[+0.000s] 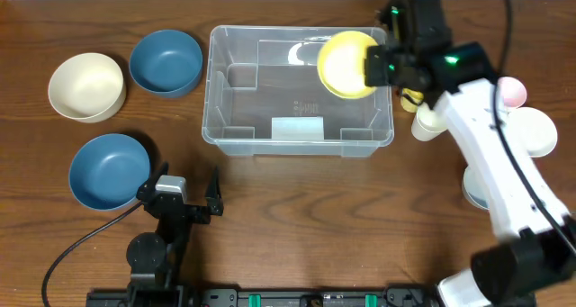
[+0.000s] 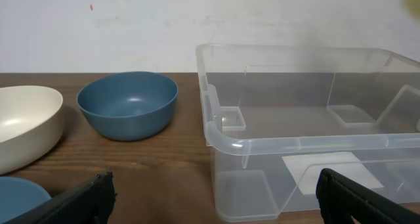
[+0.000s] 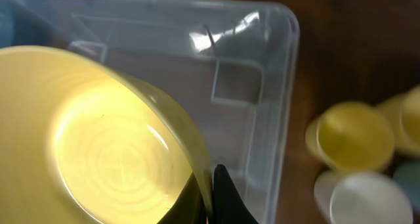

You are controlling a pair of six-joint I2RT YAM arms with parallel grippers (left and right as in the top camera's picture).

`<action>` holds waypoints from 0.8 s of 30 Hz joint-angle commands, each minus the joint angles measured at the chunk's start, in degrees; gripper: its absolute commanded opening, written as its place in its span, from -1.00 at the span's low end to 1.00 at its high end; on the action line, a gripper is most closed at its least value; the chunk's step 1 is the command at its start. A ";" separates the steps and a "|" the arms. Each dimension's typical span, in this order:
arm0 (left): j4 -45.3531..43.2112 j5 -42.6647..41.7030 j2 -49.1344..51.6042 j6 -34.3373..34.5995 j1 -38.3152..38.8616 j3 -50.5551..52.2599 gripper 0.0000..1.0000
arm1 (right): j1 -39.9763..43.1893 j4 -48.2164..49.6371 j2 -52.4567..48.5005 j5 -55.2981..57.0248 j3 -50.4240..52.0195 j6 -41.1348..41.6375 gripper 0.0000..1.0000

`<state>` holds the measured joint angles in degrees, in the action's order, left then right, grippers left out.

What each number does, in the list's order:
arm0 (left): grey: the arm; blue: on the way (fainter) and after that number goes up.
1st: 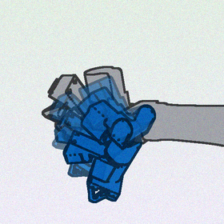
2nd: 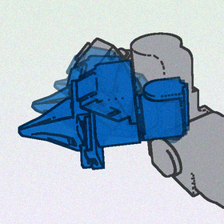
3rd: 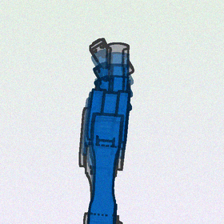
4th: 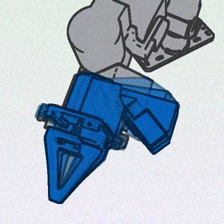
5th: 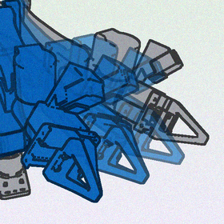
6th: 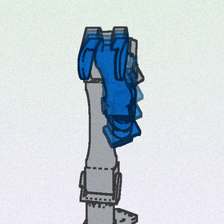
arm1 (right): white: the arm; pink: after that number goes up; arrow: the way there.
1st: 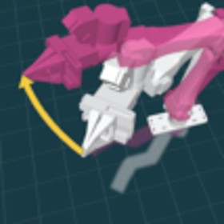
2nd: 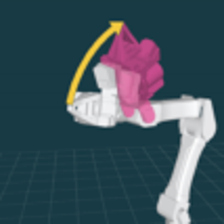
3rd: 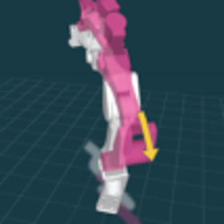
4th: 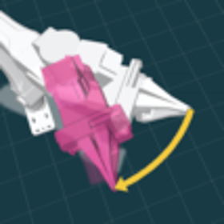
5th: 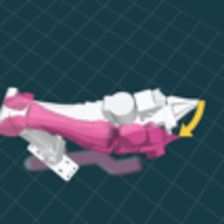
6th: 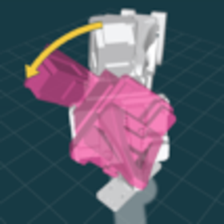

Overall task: Pack container
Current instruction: 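Lift the yellow bowl and lower it into the clear bin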

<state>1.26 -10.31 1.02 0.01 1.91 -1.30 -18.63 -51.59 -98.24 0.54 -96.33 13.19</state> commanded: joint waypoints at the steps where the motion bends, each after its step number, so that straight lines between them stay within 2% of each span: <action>1: 1.88 -0.63 0.09 -0.33 -0.28 1.07 0.96 | -2.51 1.70 -3.26 7.13 -1.81 -4.76 -0.97; 8: 1.88 -0.63 0.09 -0.33 -0.28 1.07 0.96 | -5.73 4.20 -11.76 18.23 -1.81 -6.54 -0.97; 24: 1.88 -0.63 0.09 -0.31 -0.28 1.07 0.96 | -5.70 13.66 -24.46 22.23 -1.81 -10.49 -0.97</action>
<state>1.26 -10.31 1.02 0.01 1.91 -1.30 -24.23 -38.92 -121.03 20.38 -96.75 4.69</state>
